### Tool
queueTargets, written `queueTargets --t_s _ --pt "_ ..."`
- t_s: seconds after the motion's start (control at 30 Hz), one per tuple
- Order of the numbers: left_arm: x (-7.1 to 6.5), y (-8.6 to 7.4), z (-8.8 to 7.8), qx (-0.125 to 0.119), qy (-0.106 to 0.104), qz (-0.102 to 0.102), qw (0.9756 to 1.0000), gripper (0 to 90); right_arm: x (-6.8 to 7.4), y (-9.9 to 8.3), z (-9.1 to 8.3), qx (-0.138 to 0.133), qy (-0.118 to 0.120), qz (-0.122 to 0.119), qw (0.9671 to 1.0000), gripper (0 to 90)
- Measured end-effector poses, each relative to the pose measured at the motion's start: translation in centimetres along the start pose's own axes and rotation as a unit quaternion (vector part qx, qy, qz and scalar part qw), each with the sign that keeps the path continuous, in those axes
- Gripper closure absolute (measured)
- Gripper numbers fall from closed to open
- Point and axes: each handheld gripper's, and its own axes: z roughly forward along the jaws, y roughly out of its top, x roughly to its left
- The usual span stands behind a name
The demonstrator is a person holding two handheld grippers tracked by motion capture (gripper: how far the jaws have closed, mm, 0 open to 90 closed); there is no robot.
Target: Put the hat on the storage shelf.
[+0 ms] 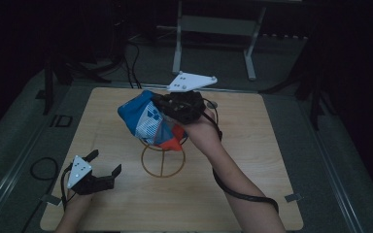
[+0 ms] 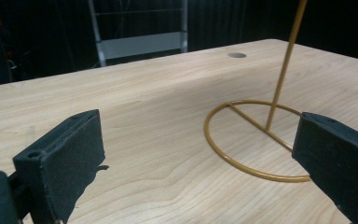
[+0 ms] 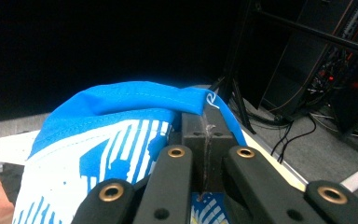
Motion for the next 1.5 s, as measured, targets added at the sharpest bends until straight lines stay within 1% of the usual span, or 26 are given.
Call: queueTargets --t_s 0.07,0.17,0.3,0.43,0.5,0.57,0.7,0.83,1.0,1.1,1.13,1.23,1.33,1.4,1.5 --pt "0.1 -0.2 0.1 0.003 -0.001 -0.005 1.0000 2.7 0.2 0.0 0.6 0.008 0.000 -0.007 0.9999 90.0" --pt "0.1 -0.4 0.2 0.007 -0.002 -0.006 1.0000 2.7 0.2 -0.5 1.7 0.018 0.012 -0.001 0.9998 90.0" --pt "0.3 -0.7 0.3 0.011 -0.004 -0.009 0.9999 2.7 0.2 -1.7 2.6 0.033 0.018 0.004 0.9993 90.0" --pt "0.3 -0.8 0.4 0.015 -0.006 -0.010 0.9998 2.7 0.1 -2.8 3.1 0.048 0.019 0.010 0.9986 90.0" --pt "0.2 -0.9 0.4 0.015 -0.007 -0.007 0.9998 2.7 0.1 -3.1 3.3 0.052 0.019 0.008 0.9984 90.0" --pt "0.2 -0.9 0.4 0.016 -0.009 -0.008 0.9998 2.7 0.0 -3.3 3.4 0.053 0.020 0.011 0.9983 89.8" --pt "0.2 -0.9 0.4 0.015 -0.010 -0.008 0.9998 2.7 0.0 -3.8 3.3 0.055 0.008 0.008 0.9984 89.8" --pt "0.3 -1.1 0.4 0.018 -0.012 -0.013 0.9997 2.7 -0.5 -4.5 2.9 0.055 0.002 0.019 0.9983 89.2" --pt "0.3 -1.2 0.6 0.021 -0.017 -0.012 0.9996 2.7 -1.0 -5.0 2.3 0.043 -0.002 0.025 0.9987 78.3" --pt "0.2 -1.2 0.6 0.021 -0.018 -0.013 0.9995 2.7 -1.2 -5.1 2.0 0.039 -0.005 0.029 0.9988 75.5" --pt "0.2 -1.3 0.6 0.021 -0.018 -0.013 0.9995 2.7 -1.3 -5.3 1.7 0.037 -0.009 0.029 0.9989 71.2" --pt "0.3 -1.3 0.6 0.022 -0.019 -0.014 0.9995 2.7 -1.7 -5.6 1.3 0.037 -0.018 0.030 0.9987 70.3" --pt "0.3 -1.3 0.7 0.023 -0.021 -0.016 0.9994 2.7 -2.1 -6.0 1.0 0.035 -0.017 0.041 0.9984 69.9" --pt "0.2 -1.3 0.7 0.023 -0.021 -0.015 0.9994 2.7 -2.3 -6.2 0.8 0.034 -0.014 0.047 0.9982 67.8" --pt "0.3 -1.3 0.7 0.022 -0.021 -0.013 0.9994 2.7 -2.4 -6.5 0.6 0.033 -0.014 0.049 0.9982 65.2"
